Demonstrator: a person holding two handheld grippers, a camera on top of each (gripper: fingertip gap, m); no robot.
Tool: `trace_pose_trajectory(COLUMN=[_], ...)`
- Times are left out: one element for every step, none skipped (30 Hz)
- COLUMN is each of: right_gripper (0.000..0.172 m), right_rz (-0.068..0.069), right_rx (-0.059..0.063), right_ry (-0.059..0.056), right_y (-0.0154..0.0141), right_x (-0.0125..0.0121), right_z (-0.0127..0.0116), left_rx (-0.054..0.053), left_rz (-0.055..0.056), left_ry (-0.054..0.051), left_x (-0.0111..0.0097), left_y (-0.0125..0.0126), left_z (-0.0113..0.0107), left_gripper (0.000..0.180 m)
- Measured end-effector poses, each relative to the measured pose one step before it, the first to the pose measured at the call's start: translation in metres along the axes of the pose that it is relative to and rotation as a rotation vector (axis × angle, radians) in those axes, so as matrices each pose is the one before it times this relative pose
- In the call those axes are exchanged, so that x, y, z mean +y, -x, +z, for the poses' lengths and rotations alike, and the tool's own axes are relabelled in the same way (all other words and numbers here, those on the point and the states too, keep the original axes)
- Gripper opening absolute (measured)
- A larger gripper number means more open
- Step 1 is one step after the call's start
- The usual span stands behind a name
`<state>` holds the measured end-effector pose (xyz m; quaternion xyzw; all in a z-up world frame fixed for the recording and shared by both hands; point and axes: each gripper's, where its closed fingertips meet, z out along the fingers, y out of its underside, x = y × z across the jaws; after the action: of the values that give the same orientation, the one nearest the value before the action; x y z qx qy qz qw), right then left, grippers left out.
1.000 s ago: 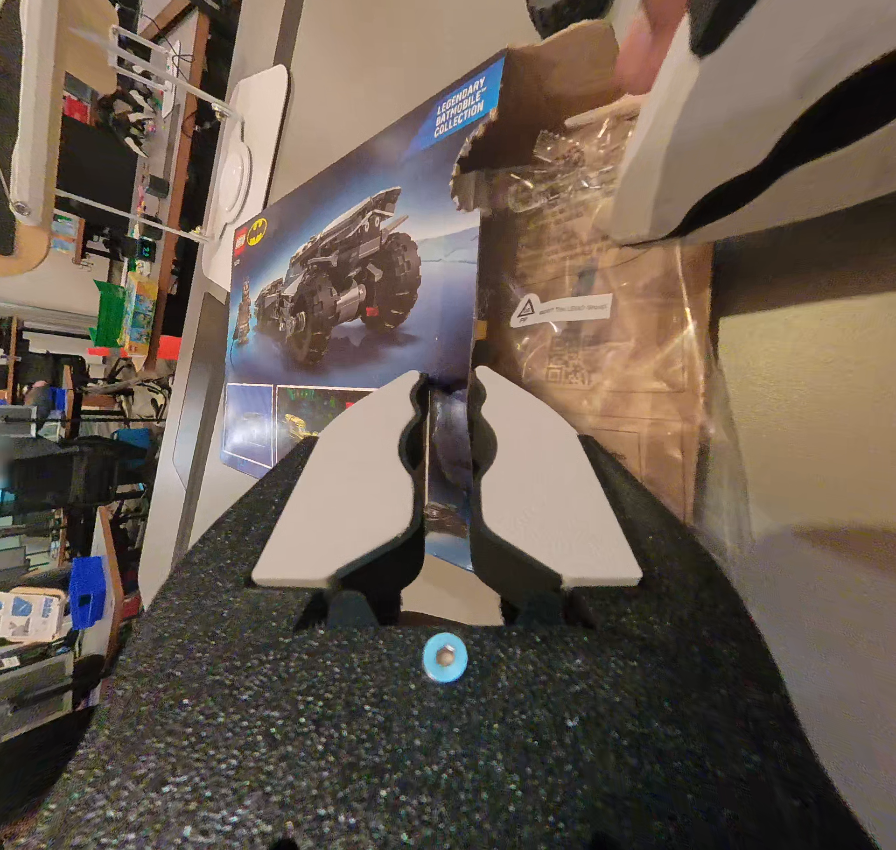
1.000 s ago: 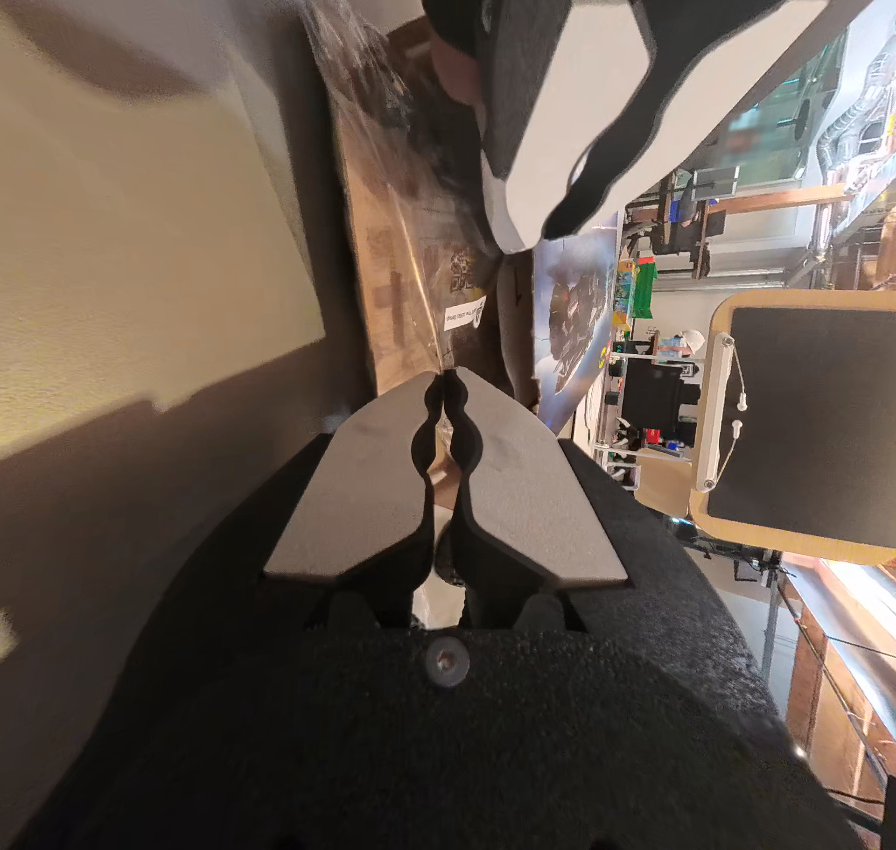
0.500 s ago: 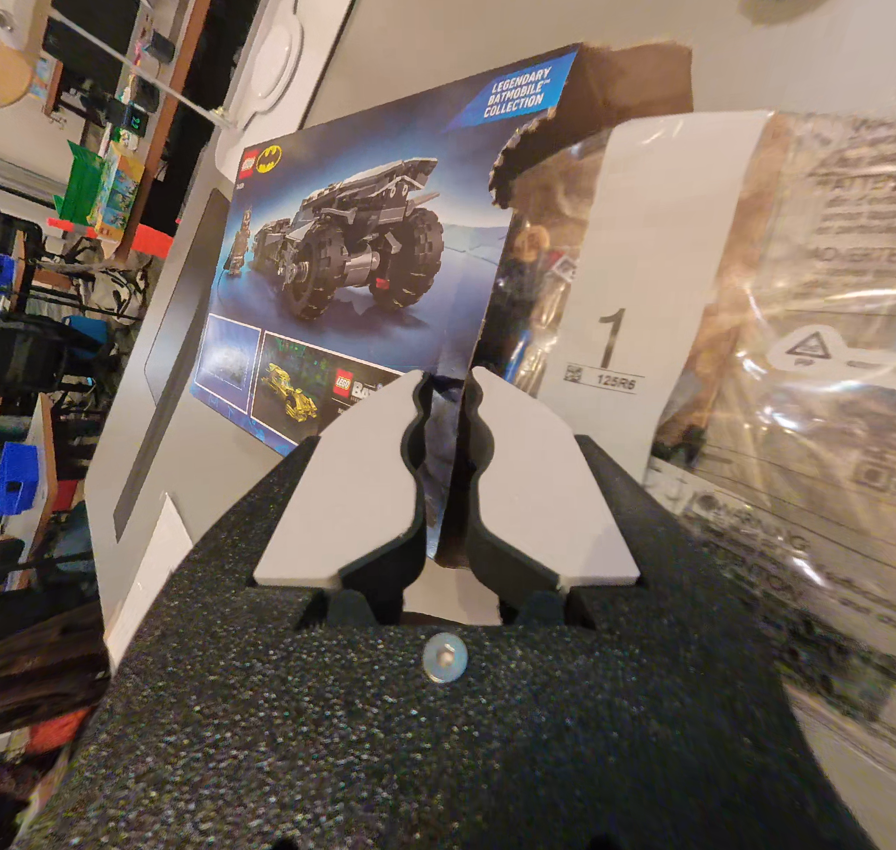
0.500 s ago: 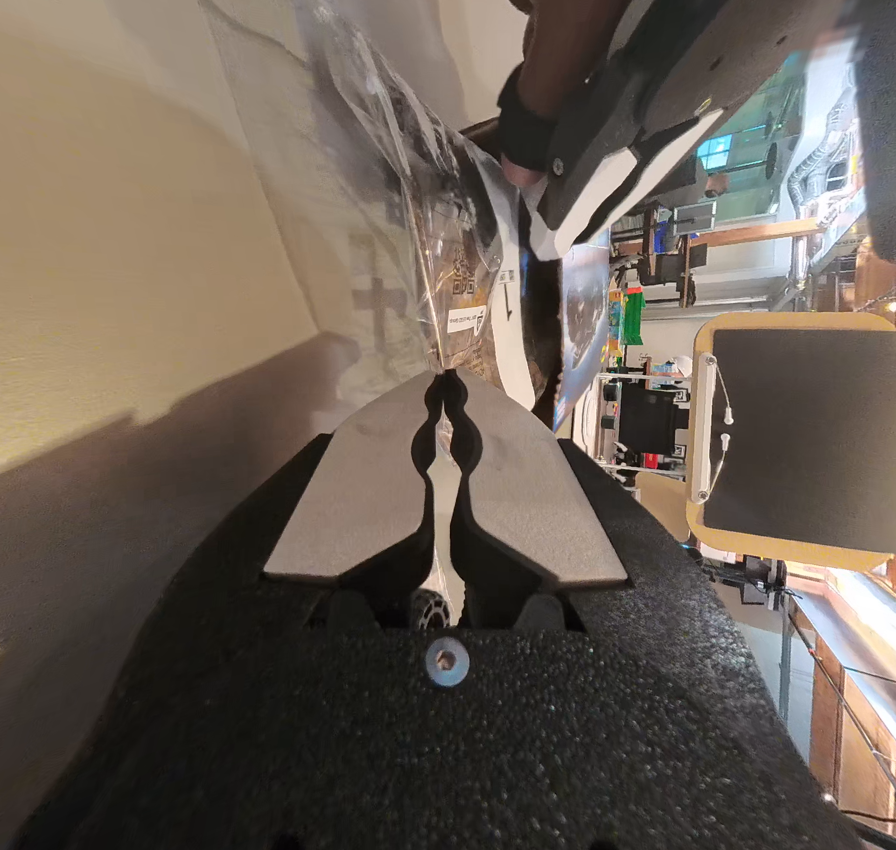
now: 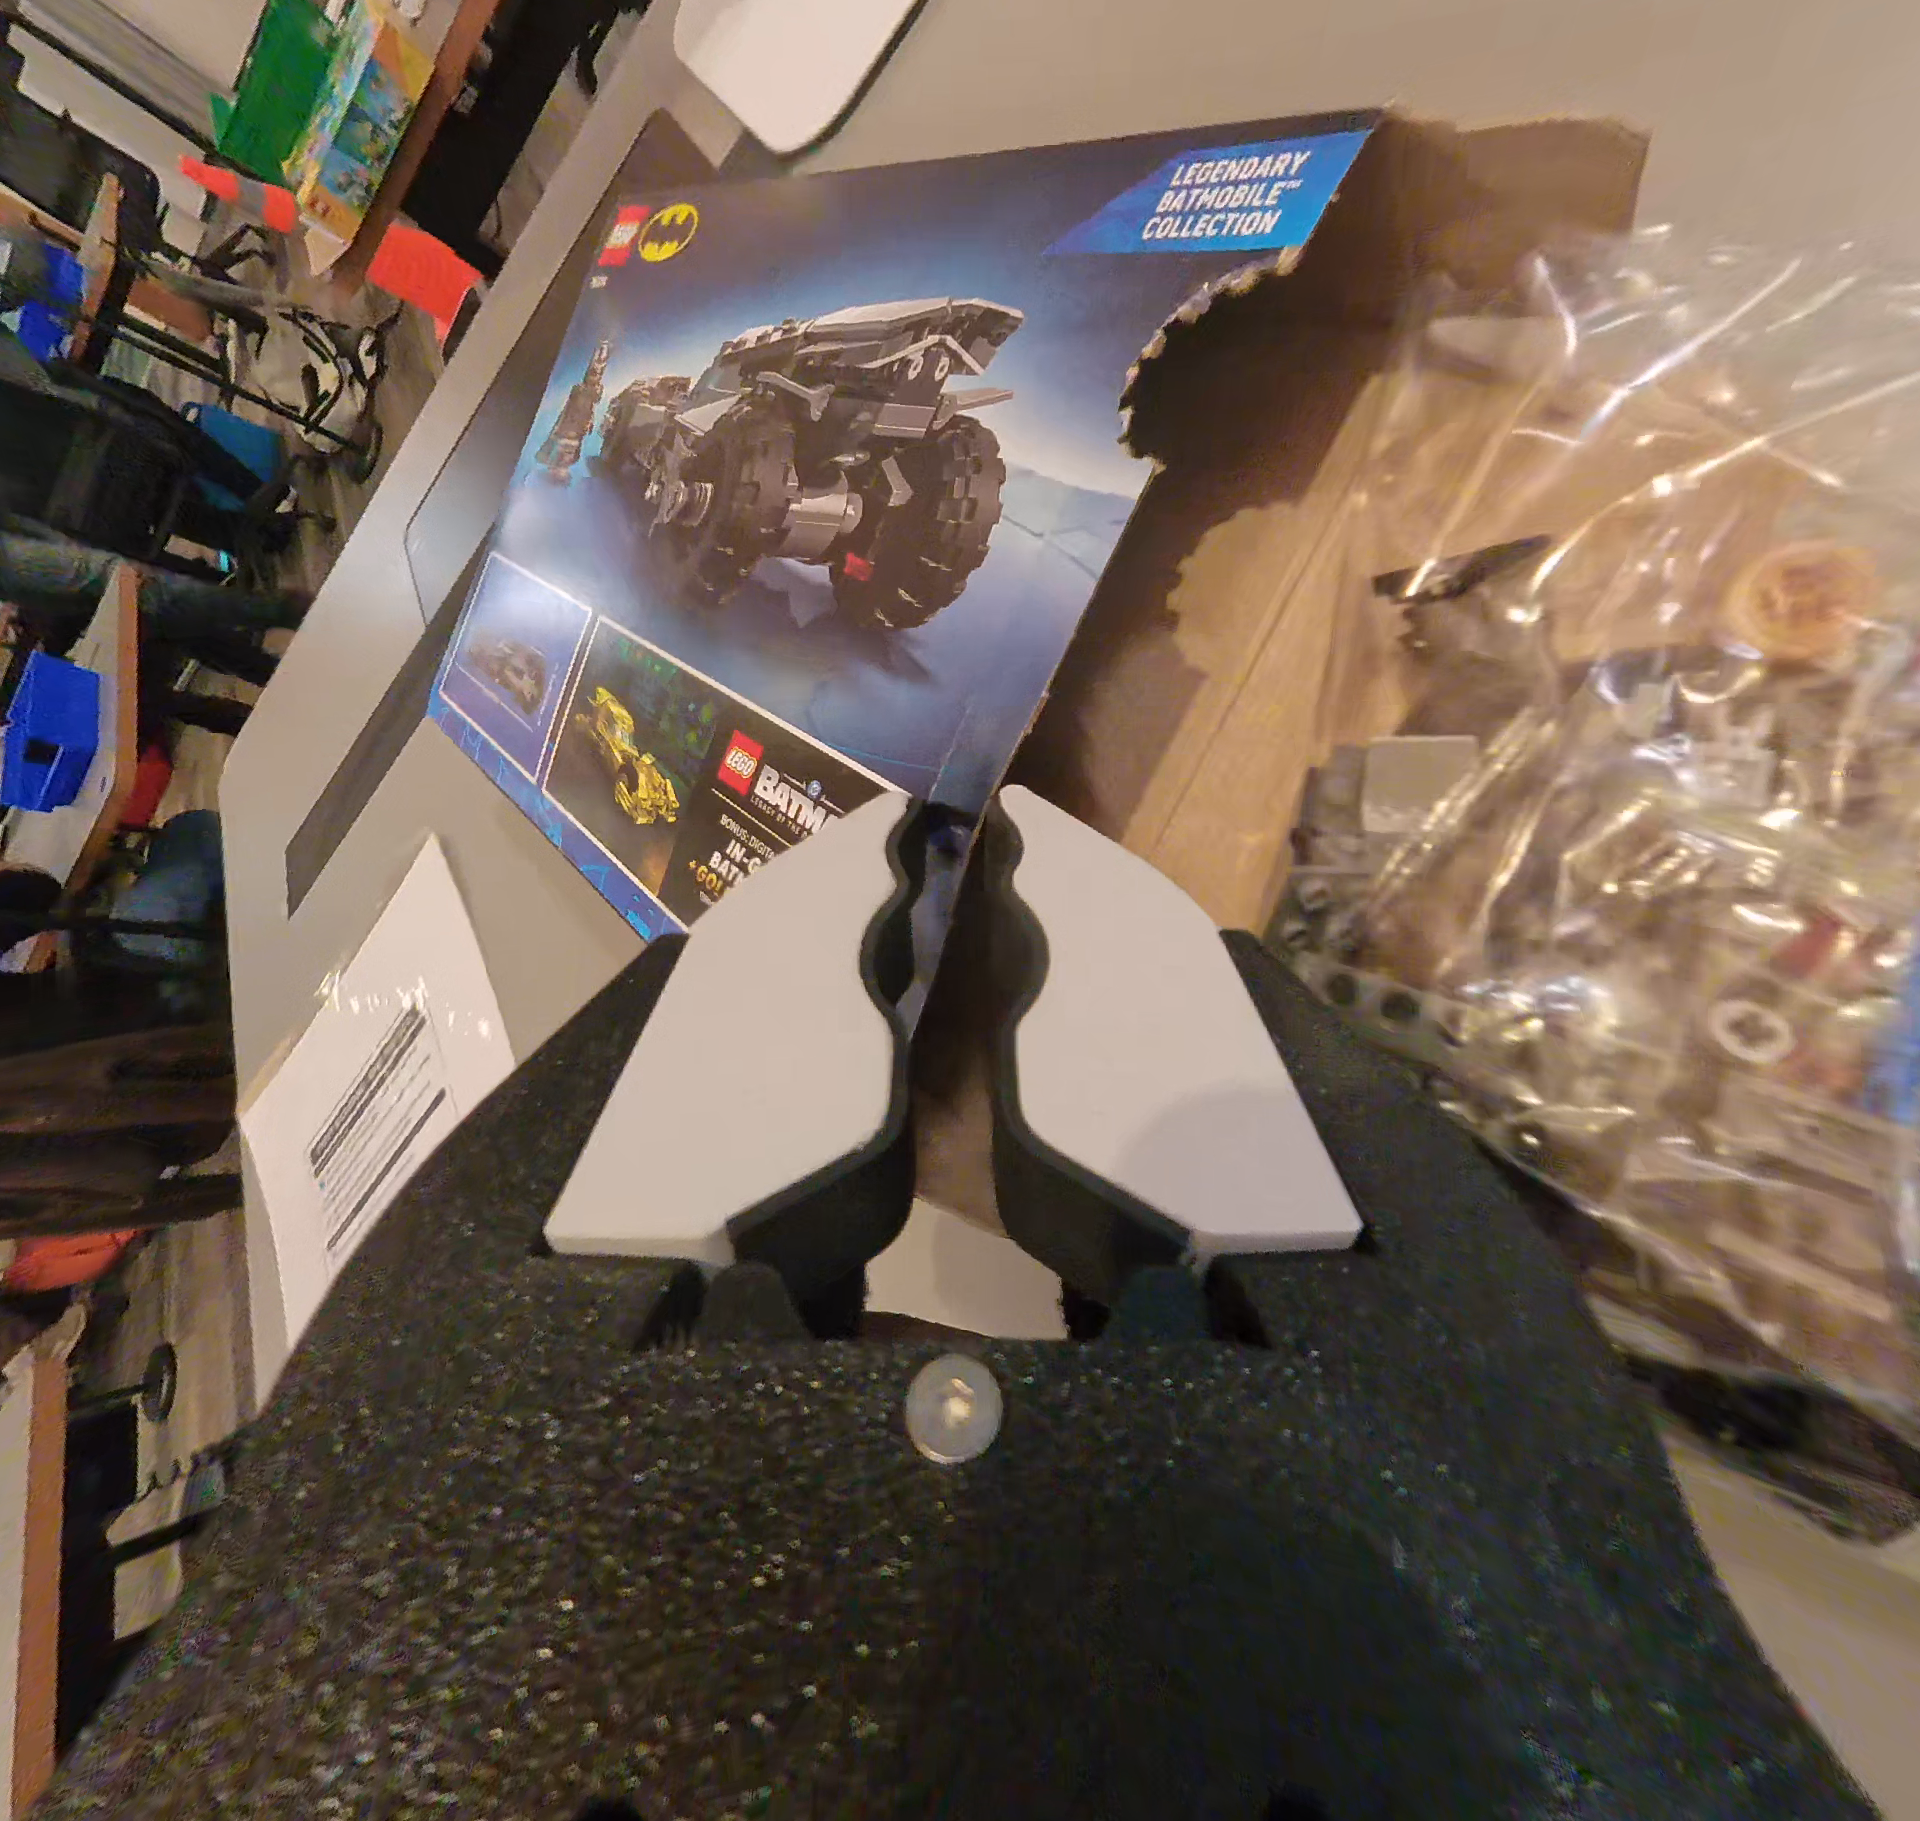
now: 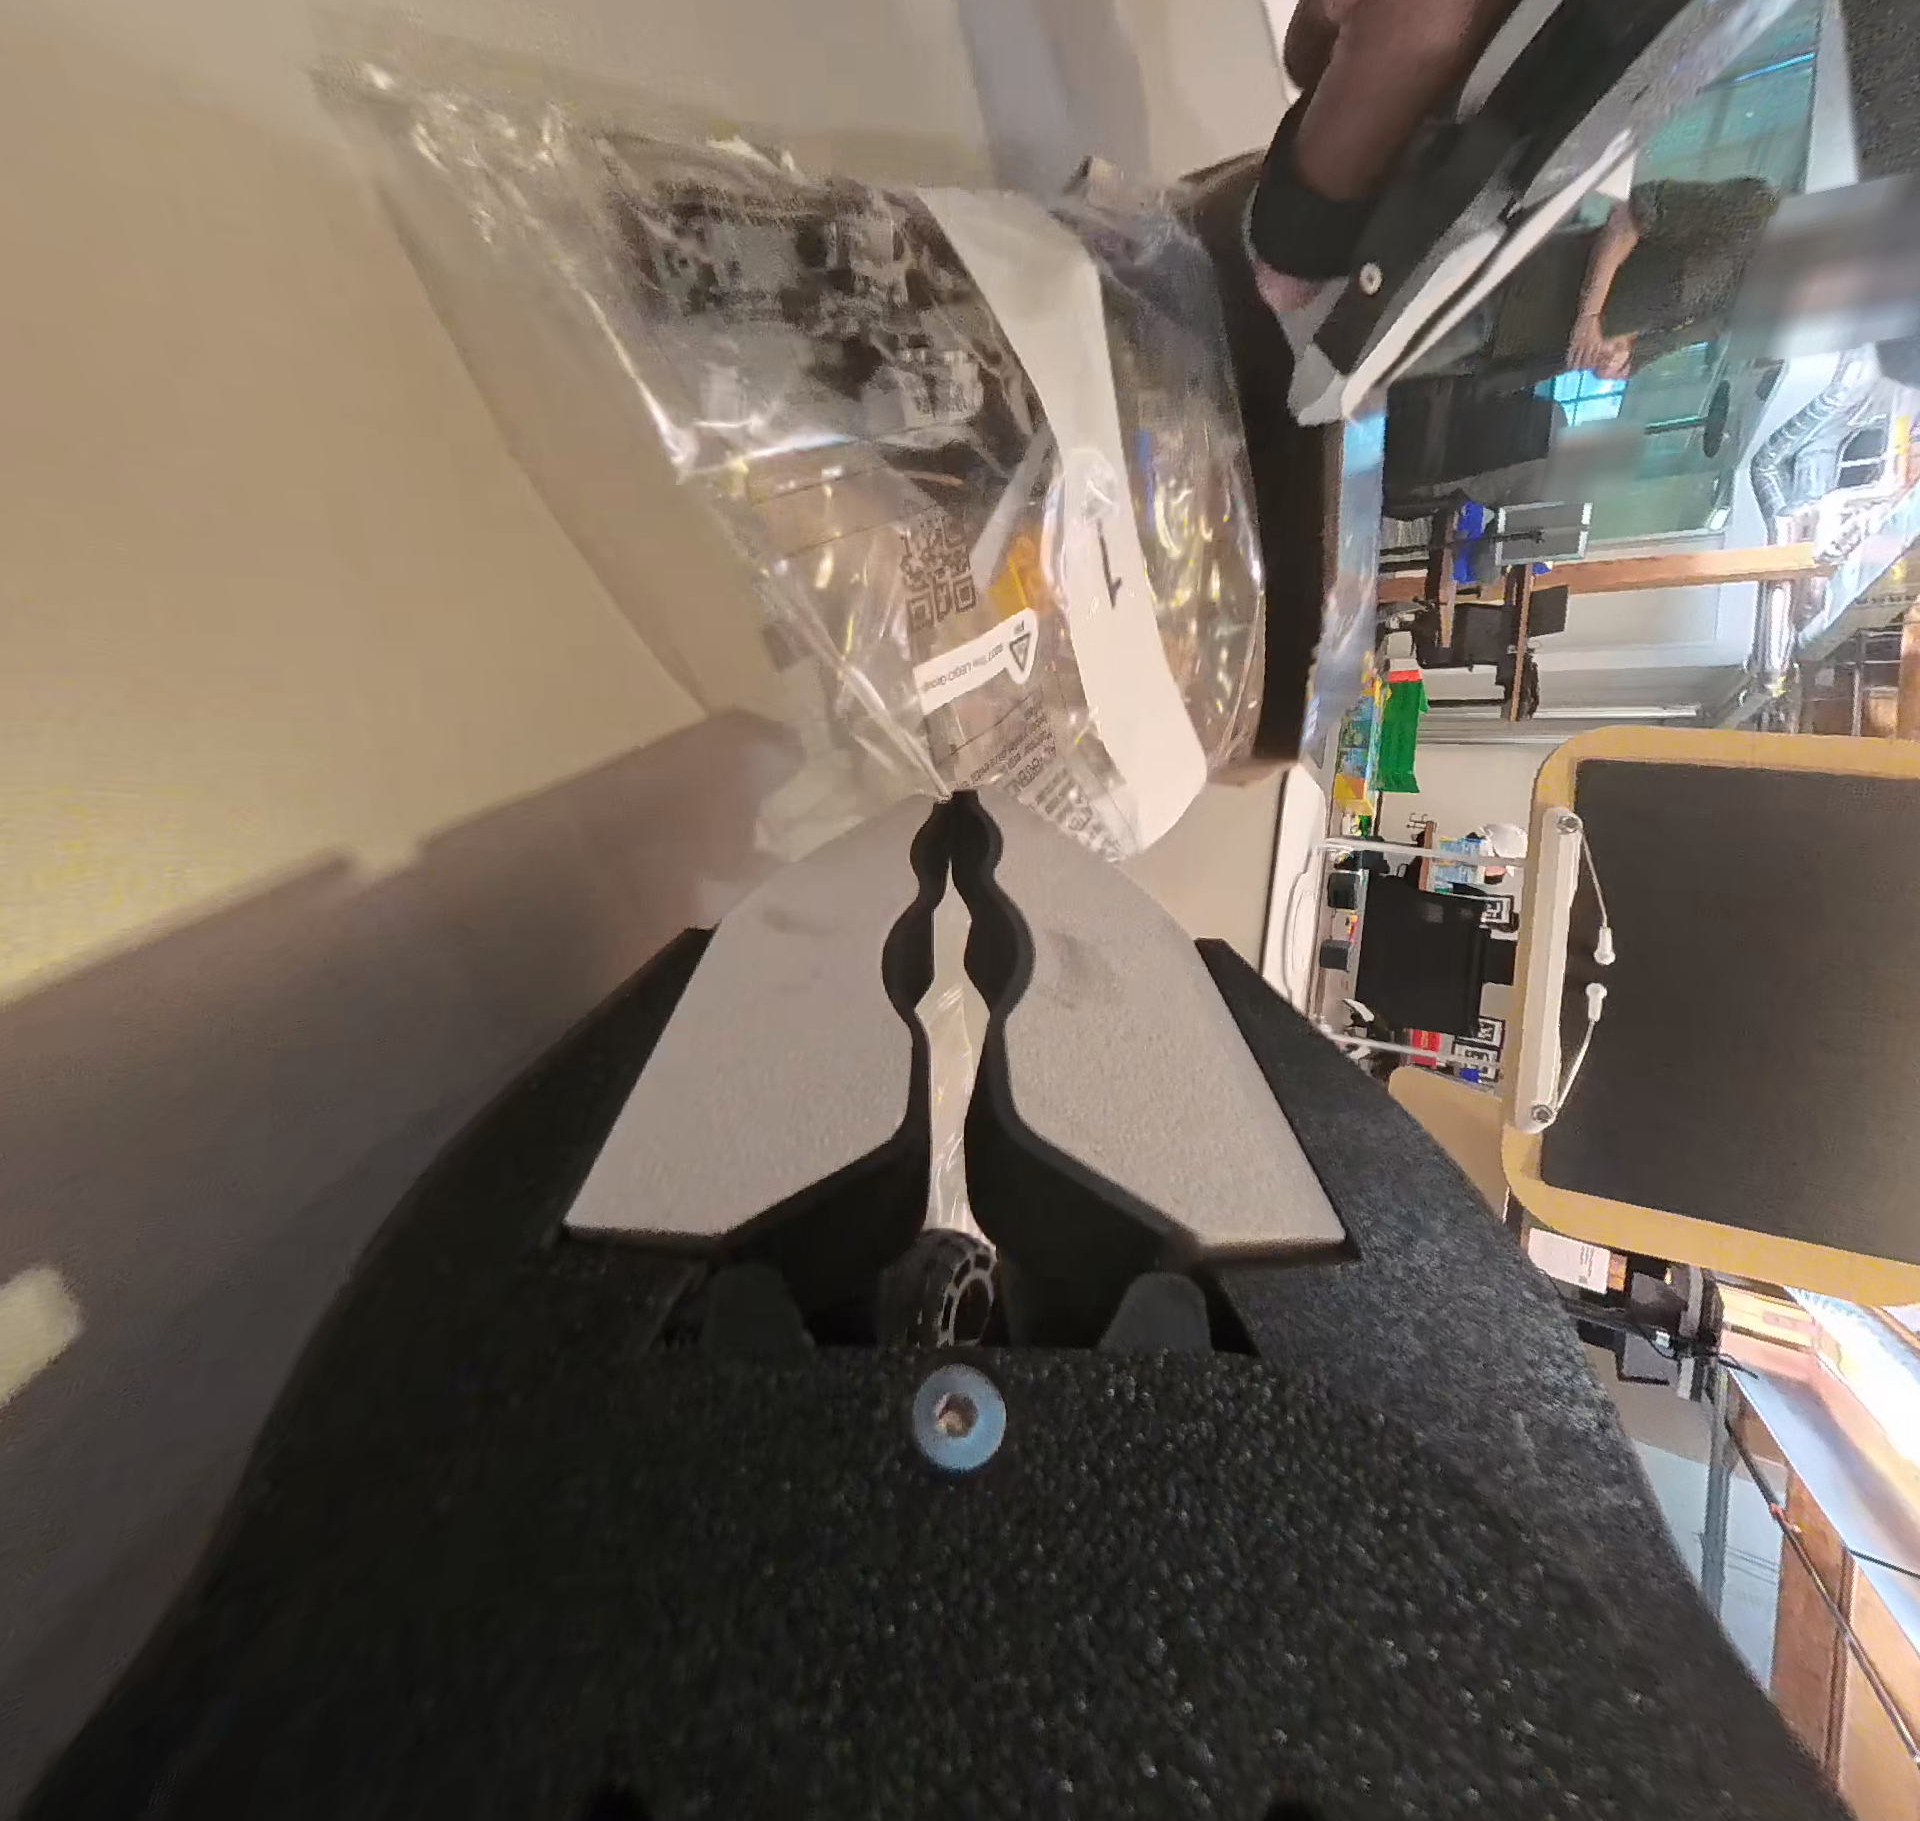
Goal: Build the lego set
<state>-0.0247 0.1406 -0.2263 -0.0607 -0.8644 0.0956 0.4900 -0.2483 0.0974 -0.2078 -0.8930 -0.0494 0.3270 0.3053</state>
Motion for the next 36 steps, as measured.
trace_pose_trajectory(right_gripper=[0.000, 0.000, 0.001, 0.000, 0.000, 0.000, 0.000, 0.000, 0.000, 0.000, 0.000, 0.000, 0.001, 0.000, 0.000, 0.001, 0.001, 0.000, 0.001, 0.001, 0.001, 0.000, 0.001, 0.000, 0.000, 0.000, 0.000, 0.000, 0.000, 0.000, 0.000, 0.000, 0.000, 0.000, 0.000, 0.000], right_rz=[-0.0027, -0.0013, -0.0010, -0.0018, -0.0019, -0.0022, -0.0021, -0.0014, 0.0003, 0.0005, 0.0002, -0.0004, -0.0007, 0.0013, 0.0034, 0.0030, 0.0036, 0.0034, 0.0031, 0.0055, 0.0076, 0.0080, 0.0089, 0.0101, 0.0129, 0.0105, 0.0102, 0.0091, 0.0086, 0.0102, 0.0142, 0.0171, 0.0189, 0.0207, 0.0192, 0.0189], right_rx=[-0.0037, -0.0054, -0.0043, -0.0035, -0.0012, -0.0002, -0.0009, -0.0044, -0.0037, -0.0031, -0.0032, -0.0029, -0.0017, -0.0013, -0.0015, -0.0016, -0.0011, -0.0015, -0.0005, -0.0008, -0.0005, 0.0029, 0.0055, 0.0039, 0.0019, 0.0031, 0.0032, 0.0030, 0.0028, 0.0035, 0.0038, 0.0028, 0.0018, 0.0029, 0.0027, 0.0025], right_ry=[0.0026, 0.0028, 0.0028, 0.0027, 0.0036, 0.0037, 0.0030, 0.0016, 0.0014, 0.0023, 0.0042, 0.0064, 0.0080, 0.0088, 0.0093, 0.0090, 0.0111, 0.0129, 0.0132, 0.0144, 0.0169, 0.0190, 0.0200, 0.0187, 0.0194, 0.0179, 0.0195, 0.0193, 0.0170, 0.0152, 0.0146, 0.0141, 0.0149, 0.0166, 0.0175, 0.0190], right_y=[0.00027, 0.00023, 0.00001, -0.00027, -0.00073, -0.00117, -0.00110, -0.00071, -0.00088, -0.00114, -0.00103, -0.00099, -0.00127, -0.00148, -0.00161, -0.00169, -0.00194, -0.00211, -0.00224, -0.00263, -0.00288, -0.00368, -0.00401, -0.00376, -0.00343, -0.00310, -0.00289, -0.00250, -0.00216, -0.00218, -0.00232, -0.00216, -0.00220, -0.00231, -0.00227, -0.00232], right_x=[0.00122, 0.00118, 0.00118, 0.00104, 0.00137, 0.00122, 0.00112, 0.00089, 0.00094, 0.00125, 0.00165, 0.00229, 0.00261, 0.00286, 0.00297, 0.00301, 0.00344, 0.00371, 0.00371, 0.00380, 0.00409, 0.00419, 0.00421, 0.00402, 0.00406, 0.00392, 0.00406, 0.00386, 0.00371, 0.00355, 0.00359, 0.00370, 0.00381, 0.00410, 0.00399, 0.00413], right_z=[-0.00054, -0.00054, -0.00036, -0.00031, 0.00000, -0.00007, -0.00016, -0.00024, -0.00012, 0.00004, 0.00022, 0.00051, 0.00069, 0.00083, 0.00108, 0.00133, 0.00166, 0.00179, 0.00193, 0.00220, 0.00217, 0.00227, 0.00232, 0.00234, 0.00250, 0.00253, 0.00262, 0.00257, 0.00257, 0.00240, 0.00245, 0.00252, 0.00251, 0.00246, 0.00260, 0.00256], left_rx=[-0.0076, -0.0062, -0.0072, -0.0097, -0.0100, -0.0068, -0.0063, -0.0068, -0.0071, -0.0041, -0.0042, -0.0050, -0.0018, -0.0024, 0.0009, 0.0031, 0.0031, 0.0023, 0.0026, 0.0026, 0.0006, 0.0001, 0.0001, -0.0007, -0.0016, -0.0014, -0.0009, -0.0011, -0.0015, -0.0025, -0.0046, -0.0033, -0.0012, 0.0005, 0.0000, -0.0012], left_rz=[-0.0101, -0.0071, -0.0096, -0.0117, -0.0098, -0.0111, -0.0112, -0.0090, -0.0080, -0.0078, -0.0094, -0.0094, -0.0054, -0.0040, -0.0029, -0.0007, -0.0003, -0.0013, -0.0006, -0.0011, 0.0002, -0.0004, -0.0011, -0.0027, -0.0031, -0.0032, -0.0041, -0.0033, -0.0027, -0.0019, 0.0009, -0.0002, -0.0022, -0.0013, -0.0025, -0.0018], left_ry=[0.0071, 0.0056, 0.0077, 0.0058, 0.0065, 0.0069, 0.0045, 0.0060, 0.0059, 0.0034, 0.0010, 0.0013, 0.0016, -0.0032, -0.0024, -0.0026, -0.0033, -0.0030, -0.0041, -0.0036, -0.0034, -0.0032, -0.0032, -0.0013, -0.0018, -0.0025, -0.0019, -0.0018, -0.0009, 0.0003, 0.0007, 0.0008, -0.0006, -0.0018, -0.0011, -0.0018], left_x=[0.00439, 0.00423, 0.00454, 0.00430, 0.00418, 0.00426, 0.00388, 0.00391, 0.00389, 0.00332, 0.00287, 0.00262, 0.00242, 0.00151, 0.00140, 0.00094, 0.00077, 0.00036, 0.00013, 0.00006, -0.00006, -0.00002, 0.00013, 0.00054, 0.00077, 0.00061, 0.00077, 0.00075, 0.00071, 0.00085, 0.00080, 0.00081, 0.00056, 0.00026, 0.00043, 0.00005], left_y=[0.00468, 0.00441, 0.00478, 0.00516, 0.00537, 0.00499, 0.00482, 0.00486, 0.00470, 0.00418, 0.00400, 0.00420, 0.00329, 0.00299, 0.00190, 0.00100, 0.00046, 0.00012, -0.00022, -0.00032, -0.00025, -0.00007, -0.00002, 0.00043, 0.00068, 0.00085, 0.00102, 0.00084, 0.00093, 0.00109, 0.00127, 0.00123, 0.00095, 0.00072, 0.00082, 0.00090], left_z=[0.00040, 0.00033, 0.00037, 0.00017, 0.00035, 0.00041, 0.00051, 0.00053, 0.00062, 0.00057, 0.00028, -0.00009, -0.00010, -0.00026, -0.00026, -0.00017, -0.00040, -0.00046, -0.00061, -0.00073, -0.00103, -0.00108, -0.00117, -0.00124, -0.00122, -0.00109, -0.00115, -0.00102, -0.00092, -0.00084, -0.00068, -0.00048, -0.00036, -0.00035, -0.00039, -0.00049], left_gripper=[0.011, 0.011, 0.011, 0.011, 0.011, 0.011, 0.011, 0.011, 0.011, 0.011, 0.011, 0.011, 0.011, 0.011, 0.011, 0.011, 0.011, 0.011, 0.011, 0.011, 0.011, 0.011, 0.011, 0.011, 0.011, 0.011, 0.011, 0.011, 0.011, 0.011, 0.010, 0.010, 0.010, 0.010, 0.010, 0.010])
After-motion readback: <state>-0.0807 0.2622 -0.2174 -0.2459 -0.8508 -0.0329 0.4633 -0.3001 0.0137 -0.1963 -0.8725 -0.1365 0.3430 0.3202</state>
